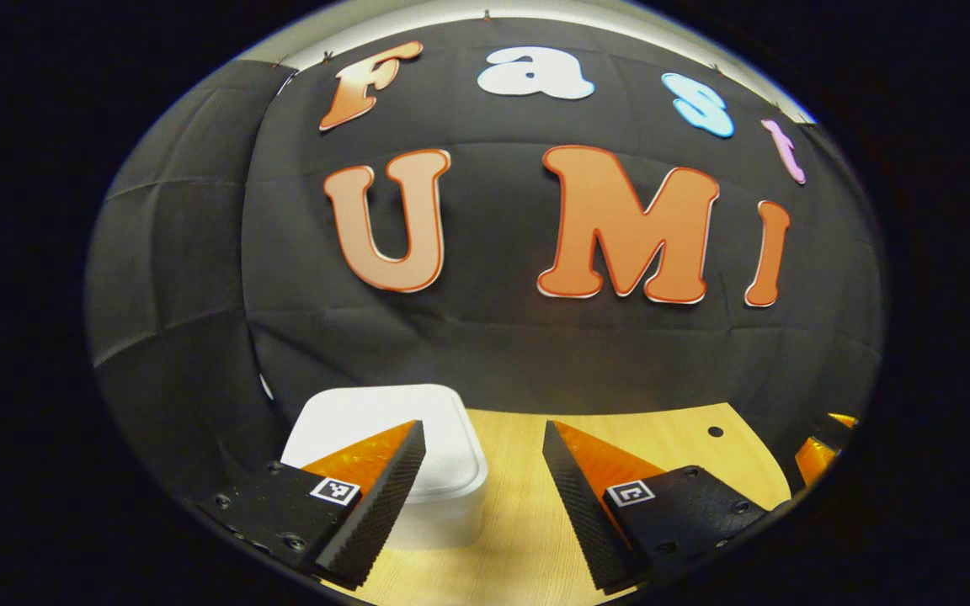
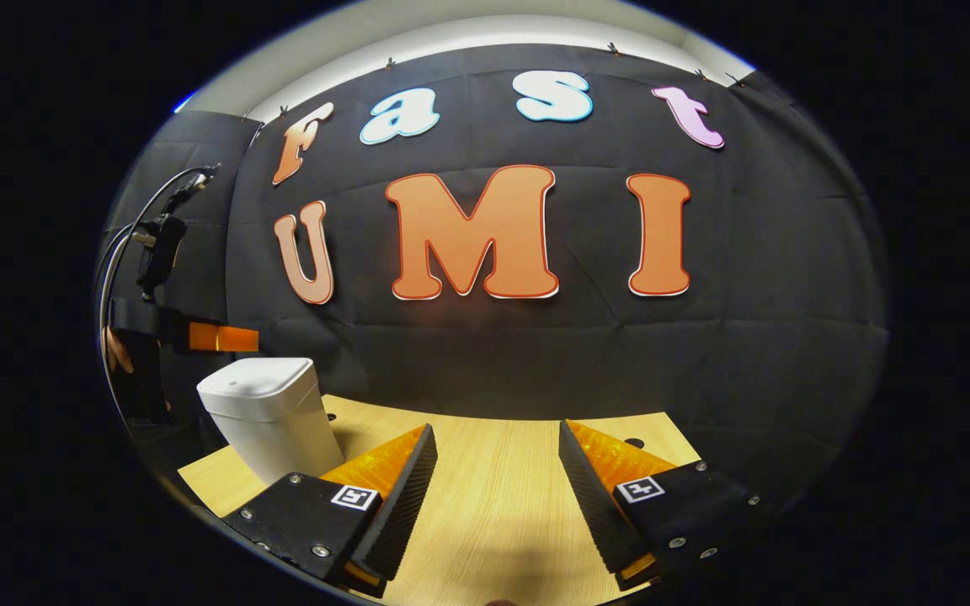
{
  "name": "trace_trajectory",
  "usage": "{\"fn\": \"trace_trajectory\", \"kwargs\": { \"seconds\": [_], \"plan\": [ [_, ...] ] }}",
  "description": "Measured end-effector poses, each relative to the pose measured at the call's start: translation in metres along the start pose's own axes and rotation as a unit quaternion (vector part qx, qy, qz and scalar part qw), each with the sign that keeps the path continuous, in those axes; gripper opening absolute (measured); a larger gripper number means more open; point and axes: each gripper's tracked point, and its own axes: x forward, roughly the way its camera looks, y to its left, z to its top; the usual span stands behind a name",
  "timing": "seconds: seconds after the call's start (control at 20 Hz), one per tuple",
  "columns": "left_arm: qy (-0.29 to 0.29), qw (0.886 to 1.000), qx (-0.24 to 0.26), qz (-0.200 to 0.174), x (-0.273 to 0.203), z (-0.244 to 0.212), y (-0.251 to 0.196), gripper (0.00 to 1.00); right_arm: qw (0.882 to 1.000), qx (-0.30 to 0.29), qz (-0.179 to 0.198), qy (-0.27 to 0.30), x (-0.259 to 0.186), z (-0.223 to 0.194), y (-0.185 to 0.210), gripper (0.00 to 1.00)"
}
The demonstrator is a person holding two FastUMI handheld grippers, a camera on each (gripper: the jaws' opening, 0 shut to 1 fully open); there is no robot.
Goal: Press the lid of the desktop garbage bin to open it, pick up the crumpled paper on the desktop and throw it into the bin, then pick up the pop can on the desktop and drop it into the bin, and finally close the garbage bin lid.
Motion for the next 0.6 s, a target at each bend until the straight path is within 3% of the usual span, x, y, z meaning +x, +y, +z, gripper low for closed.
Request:
{"fn": "trace_trajectory", "kwargs": {
  "seconds": [0.6],
  "plan": [
    [-0.108,0.994,0.002,-0.031,-0.005,0.023,-0.043,0.89,0.999,-0.009,-0.024,-0.025,0.000,0.020,-0.010,0.87]
  ]
}}
